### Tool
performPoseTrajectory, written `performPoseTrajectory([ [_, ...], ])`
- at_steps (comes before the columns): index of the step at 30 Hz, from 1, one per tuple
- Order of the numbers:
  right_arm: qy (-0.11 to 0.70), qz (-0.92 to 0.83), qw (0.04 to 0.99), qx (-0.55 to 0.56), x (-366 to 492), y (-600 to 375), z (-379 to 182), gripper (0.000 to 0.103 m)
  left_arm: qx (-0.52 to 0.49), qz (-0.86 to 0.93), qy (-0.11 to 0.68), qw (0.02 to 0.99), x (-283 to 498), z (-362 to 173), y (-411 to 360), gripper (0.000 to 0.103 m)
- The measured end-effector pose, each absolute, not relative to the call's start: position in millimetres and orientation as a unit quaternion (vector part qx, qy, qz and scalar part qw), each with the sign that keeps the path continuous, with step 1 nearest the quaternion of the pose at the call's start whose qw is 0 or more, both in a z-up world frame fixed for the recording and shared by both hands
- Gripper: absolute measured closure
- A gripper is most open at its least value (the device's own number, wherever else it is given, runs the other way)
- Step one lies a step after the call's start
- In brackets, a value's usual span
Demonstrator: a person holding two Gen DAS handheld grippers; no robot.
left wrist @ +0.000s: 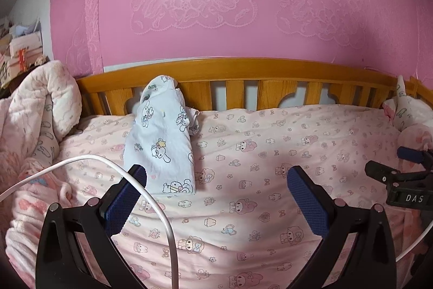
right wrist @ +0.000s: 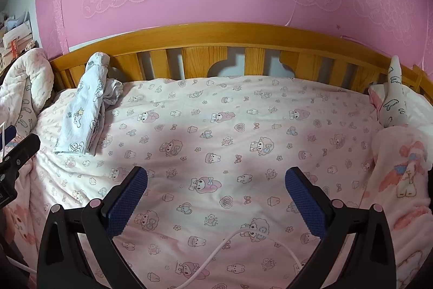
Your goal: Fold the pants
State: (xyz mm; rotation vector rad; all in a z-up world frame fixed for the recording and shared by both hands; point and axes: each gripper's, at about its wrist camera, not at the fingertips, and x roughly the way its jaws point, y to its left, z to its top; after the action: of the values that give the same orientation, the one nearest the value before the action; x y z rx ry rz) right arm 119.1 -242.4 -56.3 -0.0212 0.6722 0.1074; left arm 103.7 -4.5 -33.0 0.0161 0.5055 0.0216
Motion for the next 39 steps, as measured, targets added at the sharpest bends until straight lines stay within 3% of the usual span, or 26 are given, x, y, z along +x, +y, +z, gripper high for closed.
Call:
performPoseTrajectory([
  [10,0.33,0.051,0.943,-0.005,121.2,-247.7,-55.6,0.001,0.045,0.002,0.246,0.968,100.7,-35.0,-15.4,0.0],
  [39,0.331,0.054,0.942,-0.012,120.2,-245.2,-57.8,0.001,0.026,0.005,0.249,0.968,100.1,-30.3,-8.9,0.0],
])
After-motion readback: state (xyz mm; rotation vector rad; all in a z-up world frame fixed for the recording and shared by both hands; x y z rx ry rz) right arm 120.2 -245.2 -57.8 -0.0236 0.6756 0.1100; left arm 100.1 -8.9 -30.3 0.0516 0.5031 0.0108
